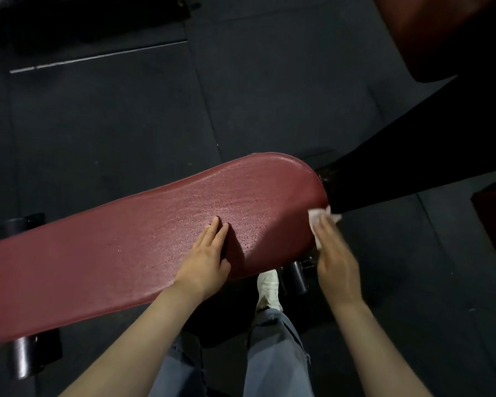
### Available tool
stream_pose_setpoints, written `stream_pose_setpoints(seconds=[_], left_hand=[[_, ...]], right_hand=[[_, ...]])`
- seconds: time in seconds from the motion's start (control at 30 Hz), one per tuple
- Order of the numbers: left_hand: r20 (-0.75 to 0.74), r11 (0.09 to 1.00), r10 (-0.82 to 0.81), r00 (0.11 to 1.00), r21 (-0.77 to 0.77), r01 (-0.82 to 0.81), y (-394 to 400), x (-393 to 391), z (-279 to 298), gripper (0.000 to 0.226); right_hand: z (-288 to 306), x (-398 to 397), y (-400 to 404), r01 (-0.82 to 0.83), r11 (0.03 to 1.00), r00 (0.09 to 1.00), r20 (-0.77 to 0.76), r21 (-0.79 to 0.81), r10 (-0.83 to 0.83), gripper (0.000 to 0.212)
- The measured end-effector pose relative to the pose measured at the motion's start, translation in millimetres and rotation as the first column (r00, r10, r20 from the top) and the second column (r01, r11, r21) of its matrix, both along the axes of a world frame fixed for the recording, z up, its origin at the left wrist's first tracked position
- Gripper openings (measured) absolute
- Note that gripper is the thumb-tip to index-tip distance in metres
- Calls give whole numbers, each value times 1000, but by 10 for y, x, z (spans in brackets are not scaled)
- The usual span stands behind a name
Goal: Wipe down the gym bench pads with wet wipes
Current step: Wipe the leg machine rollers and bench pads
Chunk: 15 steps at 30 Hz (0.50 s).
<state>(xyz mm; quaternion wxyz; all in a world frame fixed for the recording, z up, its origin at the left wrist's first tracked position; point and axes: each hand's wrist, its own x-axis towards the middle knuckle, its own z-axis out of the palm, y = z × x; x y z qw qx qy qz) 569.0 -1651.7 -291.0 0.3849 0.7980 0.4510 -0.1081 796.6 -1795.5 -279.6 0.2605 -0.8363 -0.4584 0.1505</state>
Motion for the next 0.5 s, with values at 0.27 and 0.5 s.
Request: stream_pose_setpoints(seconds=[0.27, 0.5], left_hand=[[-9, 999, -44, 999, -18, 43, 52, -41, -39, 84], [21, 999, -24, 1000, -22, 24, 46, -51, -45, 82]], right_hand=[[49, 86, 1316, -102, 989, 995, 7, -103, 103, 41], [-68, 370, 2281, -243, 921, 945, 139, -304, 295, 44]])
